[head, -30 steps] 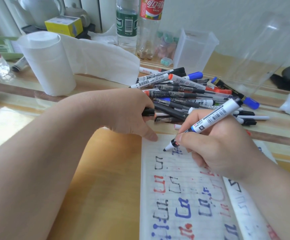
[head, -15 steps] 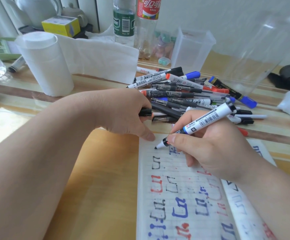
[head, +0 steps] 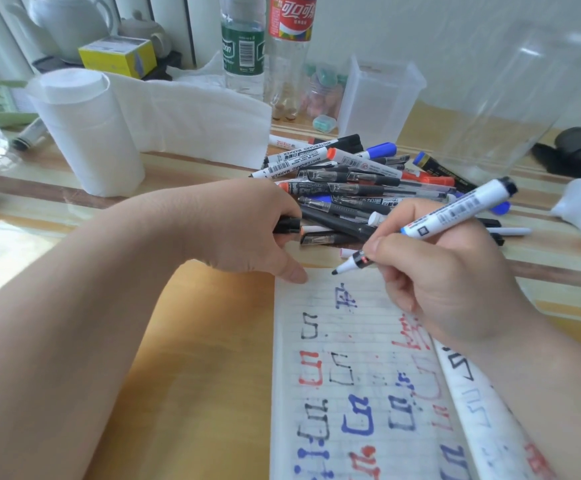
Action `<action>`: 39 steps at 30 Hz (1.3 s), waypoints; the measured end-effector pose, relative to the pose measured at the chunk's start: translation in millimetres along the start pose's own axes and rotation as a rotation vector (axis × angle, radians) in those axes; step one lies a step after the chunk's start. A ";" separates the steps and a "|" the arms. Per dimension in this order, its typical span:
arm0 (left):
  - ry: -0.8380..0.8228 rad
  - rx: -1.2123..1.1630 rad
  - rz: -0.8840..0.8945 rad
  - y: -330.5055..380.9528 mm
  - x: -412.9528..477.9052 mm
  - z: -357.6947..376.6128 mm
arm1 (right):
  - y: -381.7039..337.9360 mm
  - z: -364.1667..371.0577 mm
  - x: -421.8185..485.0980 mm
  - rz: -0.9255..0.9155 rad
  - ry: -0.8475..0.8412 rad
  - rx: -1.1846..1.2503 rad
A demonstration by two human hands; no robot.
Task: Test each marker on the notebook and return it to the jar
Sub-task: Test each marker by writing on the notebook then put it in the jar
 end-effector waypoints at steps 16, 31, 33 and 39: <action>0.082 -0.333 0.408 52.2 -13.6 9.3 | -14.9 -17.3 -10.5 -0.214 0.144 0.278; 0.248 -0.283 0.415 72.9 -22.0 8.5 | -17.5 -5.2 -7.4 -0.209 -0.042 0.173; 0.331 -0.301 0.352 73.0 -23.4 8.5 | -18.6 -3.5 -7.9 -0.217 -0.056 0.204; 0.346 -0.276 0.312 74.5 -24.2 9.4 | -19.8 -4.2 -6.6 -0.183 -0.064 0.177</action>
Point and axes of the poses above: each hand's wrist, its own x-axis towards the middle knuckle, its own z-axis out of the palm, y = z × x, the point moved 5 cm from there along x, towards the middle knuckle, and after that the axes turned 14 degrees about -y, right-handed, at the moved point
